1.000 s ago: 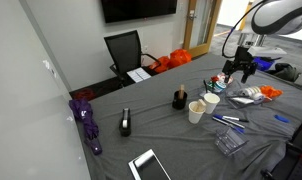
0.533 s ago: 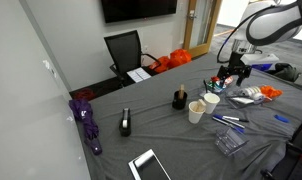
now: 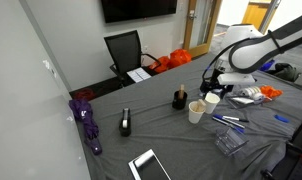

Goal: Take the wooden block out of the cup on the left and put it in the container on the left.

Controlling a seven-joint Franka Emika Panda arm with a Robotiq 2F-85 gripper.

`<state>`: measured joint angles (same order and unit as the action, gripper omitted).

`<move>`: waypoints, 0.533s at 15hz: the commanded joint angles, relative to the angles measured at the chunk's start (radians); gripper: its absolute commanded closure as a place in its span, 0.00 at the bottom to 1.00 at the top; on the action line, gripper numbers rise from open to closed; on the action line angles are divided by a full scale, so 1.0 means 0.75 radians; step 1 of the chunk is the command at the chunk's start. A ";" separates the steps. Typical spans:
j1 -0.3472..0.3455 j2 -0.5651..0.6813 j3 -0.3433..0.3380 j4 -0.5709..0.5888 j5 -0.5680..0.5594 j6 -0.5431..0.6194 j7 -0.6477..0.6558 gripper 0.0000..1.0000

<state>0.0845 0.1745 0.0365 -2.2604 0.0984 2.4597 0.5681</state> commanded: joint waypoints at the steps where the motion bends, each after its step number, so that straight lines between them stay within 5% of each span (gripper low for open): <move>1: 0.045 0.115 -0.005 0.029 0.011 0.146 0.109 0.00; 8: 0.101 0.243 -0.023 0.092 0.005 0.243 0.202 0.00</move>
<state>0.1403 0.3186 0.0353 -2.2250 0.0981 2.6260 0.7025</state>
